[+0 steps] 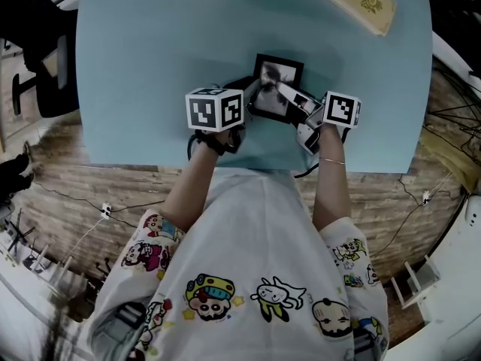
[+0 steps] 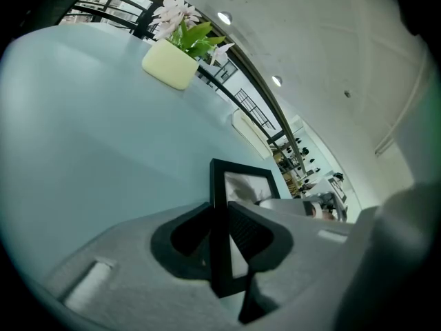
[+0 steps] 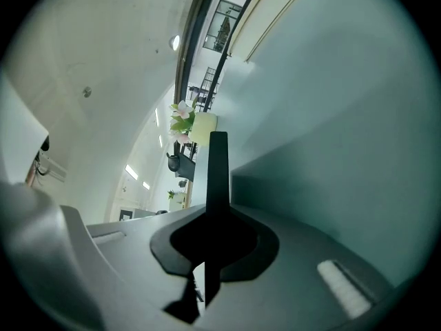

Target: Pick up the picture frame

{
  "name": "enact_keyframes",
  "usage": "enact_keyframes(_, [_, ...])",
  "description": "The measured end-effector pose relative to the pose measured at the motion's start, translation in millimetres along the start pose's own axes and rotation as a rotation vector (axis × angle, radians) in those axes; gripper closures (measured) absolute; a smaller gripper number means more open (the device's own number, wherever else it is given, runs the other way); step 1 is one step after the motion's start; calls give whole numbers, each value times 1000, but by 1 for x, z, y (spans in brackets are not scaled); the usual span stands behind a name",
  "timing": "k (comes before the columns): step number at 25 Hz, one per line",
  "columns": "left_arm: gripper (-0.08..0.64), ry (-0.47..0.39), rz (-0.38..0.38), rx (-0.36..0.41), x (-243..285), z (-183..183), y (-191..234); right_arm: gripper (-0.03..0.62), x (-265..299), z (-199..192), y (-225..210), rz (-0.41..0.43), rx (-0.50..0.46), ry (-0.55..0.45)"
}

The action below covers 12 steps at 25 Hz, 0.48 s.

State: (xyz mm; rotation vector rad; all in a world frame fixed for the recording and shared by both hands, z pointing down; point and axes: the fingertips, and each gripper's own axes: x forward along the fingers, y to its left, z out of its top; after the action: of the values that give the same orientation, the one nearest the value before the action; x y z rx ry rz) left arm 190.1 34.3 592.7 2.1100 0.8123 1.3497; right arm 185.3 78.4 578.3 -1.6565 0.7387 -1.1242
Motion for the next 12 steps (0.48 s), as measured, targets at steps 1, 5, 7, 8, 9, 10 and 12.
enact_keyframes(1, [485, -3, 1, 2, -1, 0, 0, 570, 0, 0, 2, -1, -6, 0])
enact_keyframes(5, [485, -41, 1, 17, -9, 8, -5, 569, -2, 3, 9, -5, -30, -13])
enact_keyframes(7, [485, -69, -2, 25, -15, 16, -8, 570, -5, 5, 12, -13, -45, -18])
enact_keyframes(8, [485, -82, -4, 30, -19, 21, -10, 570, -7, 5, 15, -15, -54, -19])
enact_keyframes(9, [486, -94, -5, 37, -23, 25, -12, 569, -9, 5, 18, -15, -64, -20])
enact_keyframes(10, [485, -106, -7, 44, -28, 29, -14, 570, -9, 5, 23, -10, -73, -22])
enact_keyframes(12, [486, -130, -9, 60, -37, 37, -18, 569, -9, 4, 37, 22, -81, -31])
